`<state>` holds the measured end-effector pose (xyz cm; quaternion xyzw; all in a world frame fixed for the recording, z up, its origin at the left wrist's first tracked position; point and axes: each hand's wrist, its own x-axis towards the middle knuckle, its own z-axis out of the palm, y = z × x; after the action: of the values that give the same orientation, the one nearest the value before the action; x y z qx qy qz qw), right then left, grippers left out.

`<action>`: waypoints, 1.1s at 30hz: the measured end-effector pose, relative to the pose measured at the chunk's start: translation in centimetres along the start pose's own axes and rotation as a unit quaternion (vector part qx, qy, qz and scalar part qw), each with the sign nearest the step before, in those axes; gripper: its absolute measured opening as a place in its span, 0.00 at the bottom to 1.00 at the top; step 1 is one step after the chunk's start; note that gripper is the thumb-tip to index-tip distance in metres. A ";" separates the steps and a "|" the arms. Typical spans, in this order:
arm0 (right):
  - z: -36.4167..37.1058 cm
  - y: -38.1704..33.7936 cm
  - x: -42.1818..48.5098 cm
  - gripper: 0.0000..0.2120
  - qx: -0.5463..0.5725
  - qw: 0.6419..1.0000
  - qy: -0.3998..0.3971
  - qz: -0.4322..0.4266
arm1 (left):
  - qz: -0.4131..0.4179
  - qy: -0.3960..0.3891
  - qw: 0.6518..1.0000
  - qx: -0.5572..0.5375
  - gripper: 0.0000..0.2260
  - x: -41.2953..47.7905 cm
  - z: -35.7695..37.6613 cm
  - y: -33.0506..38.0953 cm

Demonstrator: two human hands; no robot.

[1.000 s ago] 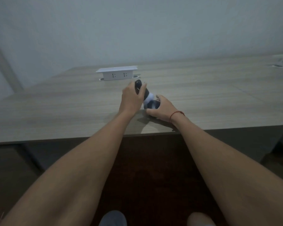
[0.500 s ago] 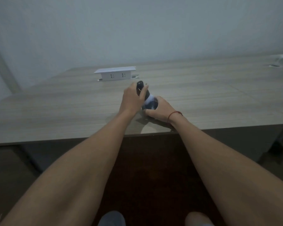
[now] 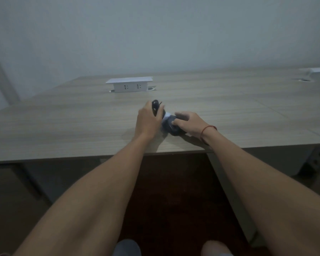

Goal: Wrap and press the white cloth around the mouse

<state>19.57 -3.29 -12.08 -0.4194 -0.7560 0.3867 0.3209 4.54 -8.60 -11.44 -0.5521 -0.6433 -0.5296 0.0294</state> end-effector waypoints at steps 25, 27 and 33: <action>0.7 -0.4 -0.5 0.24 -0.044 0.998 0.043 -0.017 | -0.170 0.030 0.983 -0.056 0.11 -0.1 0.0 0.8; 0.7 -0.4 -0.5 0.24 -0.037 0.998 0.039 -0.016 | -0.181 0.053 0.981 -0.051 0.12 -0.1 0.4 0.9; 0.9 -0.6 -0.2 0.23 -0.043 0.998 0.052 -0.012 | -0.162 0.020 0.984 -0.069 0.12 -0.7 -0.5 0.0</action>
<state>18.66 -3.95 -12.08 -0.4430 -0.7592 0.3280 0.3461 4.53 -9.39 -11.71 -0.4305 -0.6854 -0.5815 -0.0824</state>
